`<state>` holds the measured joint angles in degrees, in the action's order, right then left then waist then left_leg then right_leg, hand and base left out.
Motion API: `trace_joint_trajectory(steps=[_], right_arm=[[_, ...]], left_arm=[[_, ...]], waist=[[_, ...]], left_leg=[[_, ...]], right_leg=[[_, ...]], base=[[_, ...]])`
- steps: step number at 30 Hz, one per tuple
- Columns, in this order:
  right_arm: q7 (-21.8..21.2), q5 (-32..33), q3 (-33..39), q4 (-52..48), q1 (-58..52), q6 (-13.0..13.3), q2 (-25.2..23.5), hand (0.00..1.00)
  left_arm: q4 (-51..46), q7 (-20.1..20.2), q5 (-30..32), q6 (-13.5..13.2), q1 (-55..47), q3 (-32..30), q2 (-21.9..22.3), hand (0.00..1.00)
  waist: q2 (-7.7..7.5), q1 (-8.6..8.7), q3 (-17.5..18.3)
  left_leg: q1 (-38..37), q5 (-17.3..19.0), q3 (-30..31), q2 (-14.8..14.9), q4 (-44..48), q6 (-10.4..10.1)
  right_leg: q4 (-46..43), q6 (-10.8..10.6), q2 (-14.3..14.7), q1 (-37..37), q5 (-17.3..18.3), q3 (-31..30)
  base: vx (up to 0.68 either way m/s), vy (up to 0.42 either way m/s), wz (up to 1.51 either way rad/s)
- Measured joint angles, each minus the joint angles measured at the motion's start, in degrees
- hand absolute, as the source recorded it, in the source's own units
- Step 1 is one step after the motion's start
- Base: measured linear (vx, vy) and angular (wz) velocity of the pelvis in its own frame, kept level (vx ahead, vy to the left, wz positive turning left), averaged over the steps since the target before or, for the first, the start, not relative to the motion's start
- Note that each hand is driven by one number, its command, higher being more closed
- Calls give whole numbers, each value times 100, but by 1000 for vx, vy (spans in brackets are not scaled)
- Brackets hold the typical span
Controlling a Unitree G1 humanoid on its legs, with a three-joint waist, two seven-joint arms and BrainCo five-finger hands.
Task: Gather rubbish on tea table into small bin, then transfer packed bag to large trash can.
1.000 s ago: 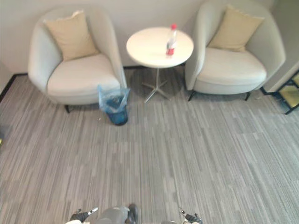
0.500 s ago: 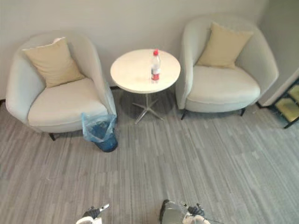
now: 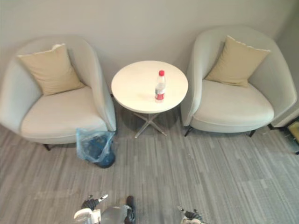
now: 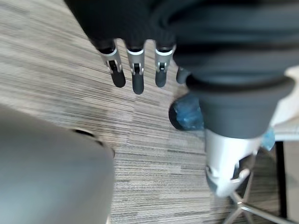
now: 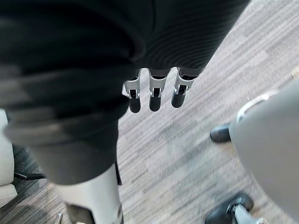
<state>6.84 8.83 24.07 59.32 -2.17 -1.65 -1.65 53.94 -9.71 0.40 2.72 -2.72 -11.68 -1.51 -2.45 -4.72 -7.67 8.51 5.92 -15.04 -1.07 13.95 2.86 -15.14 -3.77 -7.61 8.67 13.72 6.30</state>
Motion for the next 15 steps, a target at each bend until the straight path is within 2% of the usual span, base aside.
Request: trace_joint_trajectory(steps=[1, 3, 5, 6, 8, 9, 10, 11, 12, 13, 14, 15], right_arm=[[-20, -6, -5, -13, -4, 3, 14, 0], [-72, -13, -28, -132, -19, 12, 41, 0], [-89, -23, -84, -247, -57, 12, 56, 0], [-106, -37, -111, -279, -71, 11, 80, 0], [-119, -54, -110, -344, -125, 15, 98, 0], [-122, -63, -108, -344, -128, 15, 100, 0], [-126, -112, -74, -341, -131, 15, 108, 0], [-131, -140, -62, -345, -125, 17, 123, 0], [-132, -156, -65, -342, -112, 17, 122, 0], [-130, -160, -75, -309, -117, 16, 96, 0], [-147, -118, -29, -270, -93, 35, 51, 0], [-146, -140, -21, -253, -62, 50, 125, 0]], left_arm=[[23, 0, -2, 6, -1, 36, -3, 0], [60, 15, -12, 39, 0, 115, -28, 0], [165, 19, -40, 52, -6, 162, -60, 0], [190, 16, -51, 58, -19, 164, -55, 0], [236, 18, -53, 51, -10, 163, -39, 0], [246, 20, -53, 47, -16, 163, -40, 0], [270, 28, -52, 46, -27, 156, -31, 0], [273, 29, -51, 46, -29, 151, -8, 0], [259, 30, -53, 43, -59, 135, 0, 0], [240, 38, -48, 39, -100, 119, -28, 0], [287, 45, -48, 28, -71, 49, -20, 0], [283, 50, -50, 34, -65, -24, 69, 0]], waist=[[11, -16, 4], [59, 40, -33], [110, 144, -64], [110, 138, -72], [123, 185, -81], [123, 201, -81], [146, 227, -96], [182, 247, -118], [191, 251, -128], [111, 250, -109], [68, 273, -125], [199, 264, -128]], left_leg=[[-224, 89, -9, -44, -118, 1], [-752, 313, 95, -89, -362, -17], [-1143, 429, 210, -92, -441, -65], [-1508, 445, 237, -91, -643, -76], [-1893, 470, 373, -19, -797, -119], [-1924, 474, 406, 1, -795, -125], [-2079, 519, 508, 69, -799, -193], [-2187, 606, 577, 148, -810, -257], [-2262, 727, 697, 216, -814, -357], [-2316, 823, 849, 190, -799, -469], [-2442, 915, 1065, 171, -773, -563], [-2477, 917, 1115, 273, -753, -563]], right_leg=[[-782, -87, -56, -276, -48, -156], [-2816, -566, -215, -1084, -345, -218], [-3785, -491, -375, -1520, -297, 6], [-3995, -405, -490, -1769, -150, 205], [-3499, -213, -548, -2092, 102, 497], [-3273, -205, -538, -2139, 95, 533], [-2558, -108, -481, -2213, 20, 568], [-2042, -44, -376, -2292, -85, 519], [-1390, 3, -181, -2344, -361, 346], [-810, 105, -32, -2324, -928, 5], [-907, 202, 9, -2338, -1016, -97], [-979, 254, 75, -2316, -986, -18]], base=[[522, 193, -17], [409, 138, 4], [351, 50, 27], [377, 12, 26], [390, -35, 35], [329, -104, 51], [274, -120, 50], [459, -250, 62], [452, -301, 54], [457, -326, 54], [300, -239, 31], [287, -231, 20]])
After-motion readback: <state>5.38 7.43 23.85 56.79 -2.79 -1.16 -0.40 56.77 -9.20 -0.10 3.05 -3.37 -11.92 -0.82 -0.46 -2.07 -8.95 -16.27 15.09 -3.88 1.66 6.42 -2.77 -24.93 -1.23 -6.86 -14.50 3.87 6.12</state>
